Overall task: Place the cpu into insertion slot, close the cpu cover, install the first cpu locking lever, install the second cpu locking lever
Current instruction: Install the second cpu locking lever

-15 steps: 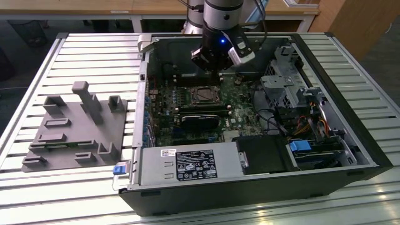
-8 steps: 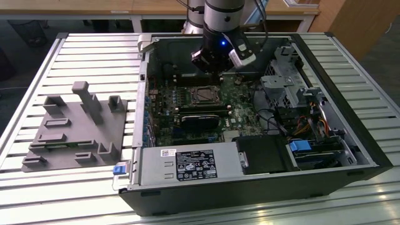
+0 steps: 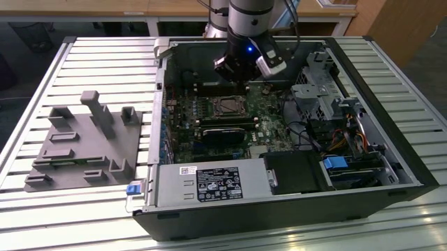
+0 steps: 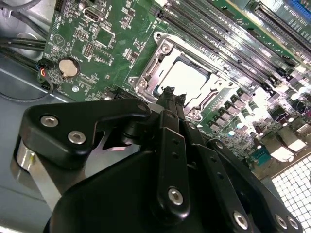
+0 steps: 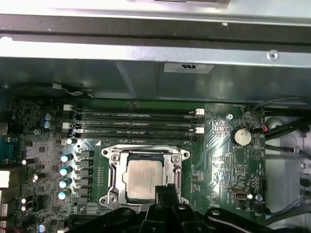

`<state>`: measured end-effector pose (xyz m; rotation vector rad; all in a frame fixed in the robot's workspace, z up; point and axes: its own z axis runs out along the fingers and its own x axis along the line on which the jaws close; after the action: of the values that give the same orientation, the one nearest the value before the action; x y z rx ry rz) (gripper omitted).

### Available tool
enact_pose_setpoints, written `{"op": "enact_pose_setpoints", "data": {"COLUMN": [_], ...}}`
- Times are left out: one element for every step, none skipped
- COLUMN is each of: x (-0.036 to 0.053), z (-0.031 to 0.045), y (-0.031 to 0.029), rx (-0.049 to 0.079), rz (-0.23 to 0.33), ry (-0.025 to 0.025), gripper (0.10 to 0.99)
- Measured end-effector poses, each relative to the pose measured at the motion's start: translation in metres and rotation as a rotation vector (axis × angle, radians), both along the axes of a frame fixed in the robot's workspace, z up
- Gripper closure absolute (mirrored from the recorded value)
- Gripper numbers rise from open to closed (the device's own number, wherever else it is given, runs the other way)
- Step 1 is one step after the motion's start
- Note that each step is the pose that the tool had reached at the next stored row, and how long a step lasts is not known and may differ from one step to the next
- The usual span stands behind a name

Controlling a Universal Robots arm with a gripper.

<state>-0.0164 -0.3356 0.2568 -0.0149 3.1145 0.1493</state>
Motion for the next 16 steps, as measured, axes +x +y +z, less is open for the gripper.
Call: {"op": "enact_pose_setpoints", "data": {"x": [0.0000, 0.0000, 0.0000, 0.0000, 0.0000, 0.0000, 0.0000, -0.0001, -0.0002, -0.0004, -0.0005, -0.0007, -0.0010, -0.0011, -0.0011, -0.0011], "z": [0.0000, 0.0000, 0.0000, 0.0000, 0.0000, -0.0002, -0.0005, -0.0010, -0.0018, -0.0025, -0.0033, -0.0039, -0.0044, -0.0048, -0.0055, -0.0063], "y": [-0.0009, -0.0017, -0.0025, -0.0032, -0.0041, -0.0052, -0.0063, -0.0073, -0.0088, -0.0110, -0.0136, -0.0164, -0.0194, -0.0220, -0.0233, -0.0239], "rx": [0.000, 0.000, 0.000, 0.000, 0.000, 0.000, 0.000, 0.001, 0.001, 0.001, 0.002, 0.002, 0.003, 0.004, 0.005, 0.006], "rz": [0.000, 0.000, 0.000, 0.000, 0.000, 0.000, 0.000, 0.000, 0.000, 0.000, 0.000, 0.000, 0.000, 0.000, 0.000, 0.000], "ry": [0.0000, 0.0000, 0.0000, 0.0000, 0.0000, 0.0001, 0.0009, 0.0021, 0.0032, 0.0038, 0.0039, 0.0040, 0.0041, 0.0040, 0.0040, 0.0054], "gripper": [0.965, 0.965, 0.965, 0.965, 0.965, 0.965, 0.965, 0.965, 0.965, 0.965, 0.965, 0.965, 0.965, 0.965, 0.965, 0.965]}}
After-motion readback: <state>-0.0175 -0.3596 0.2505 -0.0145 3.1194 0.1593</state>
